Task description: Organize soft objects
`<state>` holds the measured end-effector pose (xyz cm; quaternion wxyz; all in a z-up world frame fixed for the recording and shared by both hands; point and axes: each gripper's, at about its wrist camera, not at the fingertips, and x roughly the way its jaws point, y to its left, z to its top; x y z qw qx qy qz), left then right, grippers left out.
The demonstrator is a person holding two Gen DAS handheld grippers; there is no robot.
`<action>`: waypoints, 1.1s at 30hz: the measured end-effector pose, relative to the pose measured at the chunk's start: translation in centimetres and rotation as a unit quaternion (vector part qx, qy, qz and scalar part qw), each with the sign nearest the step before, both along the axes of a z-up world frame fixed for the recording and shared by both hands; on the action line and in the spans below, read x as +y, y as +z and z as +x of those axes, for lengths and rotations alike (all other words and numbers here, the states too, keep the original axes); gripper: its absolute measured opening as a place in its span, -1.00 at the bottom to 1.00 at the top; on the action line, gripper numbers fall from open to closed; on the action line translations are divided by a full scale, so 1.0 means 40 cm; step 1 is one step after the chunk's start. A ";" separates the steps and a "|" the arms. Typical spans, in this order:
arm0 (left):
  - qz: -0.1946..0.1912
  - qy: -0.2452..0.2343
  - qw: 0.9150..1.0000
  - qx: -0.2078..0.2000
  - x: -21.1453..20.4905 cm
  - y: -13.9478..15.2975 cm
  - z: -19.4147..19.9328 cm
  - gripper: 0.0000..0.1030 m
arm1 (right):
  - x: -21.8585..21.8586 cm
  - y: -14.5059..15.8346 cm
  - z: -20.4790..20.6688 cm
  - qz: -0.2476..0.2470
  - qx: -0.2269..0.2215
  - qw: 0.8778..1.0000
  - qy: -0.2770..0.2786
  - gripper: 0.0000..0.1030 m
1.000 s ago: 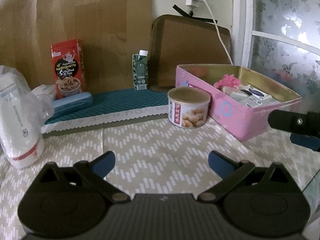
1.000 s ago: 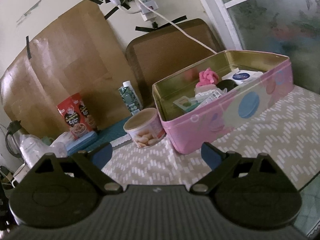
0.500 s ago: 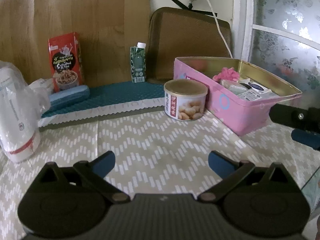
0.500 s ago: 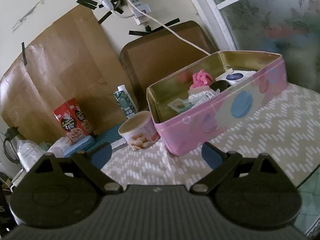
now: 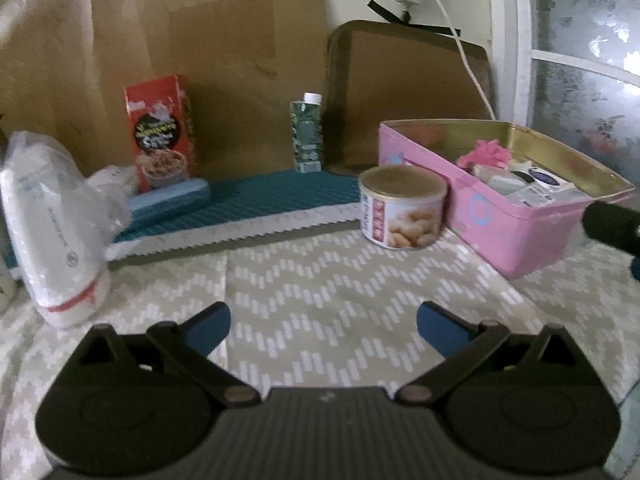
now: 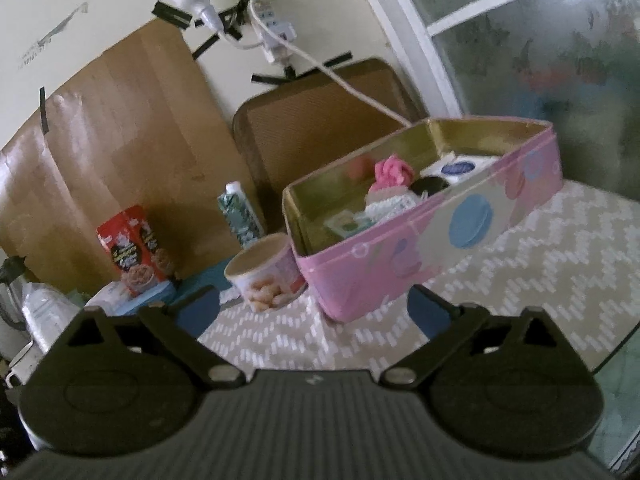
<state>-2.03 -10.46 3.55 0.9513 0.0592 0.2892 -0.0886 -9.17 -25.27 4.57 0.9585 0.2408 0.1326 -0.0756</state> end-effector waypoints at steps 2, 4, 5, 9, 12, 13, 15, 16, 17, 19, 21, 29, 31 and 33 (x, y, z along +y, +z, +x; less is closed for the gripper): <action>0.001 0.003 1.000 -0.001 0.001 0.003 0.000 0.99 | 0.004 0.002 -0.003 -0.006 -0.007 1.000 -0.008 1.00; 0.001 0.003 1.000 -0.003 0.003 0.007 0.000 0.99 | 0.007 0.001 -0.004 -0.011 -0.010 1.000 -0.011 1.00; 0.002 0.004 1.000 -0.006 0.003 0.009 -0.001 0.99 | 0.007 0.001 -0.004 -0.012 -0.011 1.000 -0.013 1.00; 0.013 0.008 1.000 -0.018 0.000 0.015 -0.007 0.99 | 0.004 -0.001 -0.003 -0.007 -0.015 1.000 -0.018 1.00; 0.013 0.009 1.000 -0.018 -0.001 0.018 -0.009 0.99 | 0.003 -0.001 -0.002 -0.002 -0.017 1.000 -0.020 1.00; 0.012 0.009 1.000 -0.018 0.001 0.018 -0.008 0.99 | 0.003 -0.001 -0.002 -0.003 -0.018 1.000 -0.021 1.00; 0.014 0.010 1.000 -0.020 0.001 0.018 -0.009 0.99 | 0.004 -0.001 -0.003 -0.004 -0.020 1.000 -0.022 1.00; 0.017 0.013 1.000 -0.021 0.001 0.019 -0.010 0.99 | 0.004 0.000 -0.005 -0.005 -0.023 0.999 -0.024 1.00; 0.019 0.017 0.999 -0.021 0.001 0.019 -0.010 0.99 | 0.005 0.000 -0.006 -0.005 -0.026 0.999 -0.025 1.00; 0.022 0.022 0.999 -0.020 0.002 0.018 -0.009 0.99 | 0.004 0.001 -0.009 -0.004 -0.032 0.999 -0.030 1.00; 0.024 0.024 0.999 -0.019 0.003 0.016 -0.008 0.99 | 0.004 0.001 -0.010 -0.005 -0.034 0.999 -0.034 1.00; 0.036 0.027 0.999 -0.026 -0.003 0.016 -0.013 0.99 | 0.004 -0.003 -0.007 -0.001 -0.028 0.999 -0.032 1.00; 0.039 0.026 0.999 -0.025 -0.004 0.015 -0.014 0.99 | 0.003 -0.004 -0.007 -0.001 -0.028 0.999 -0.033 1.00; 0.041 0.026 0.999 -0.026 -0.005 0.015 -0.015 0.99 | 0.003 -0.005 -0.008 -0.001 -0.028 0.999 -0.036 1.00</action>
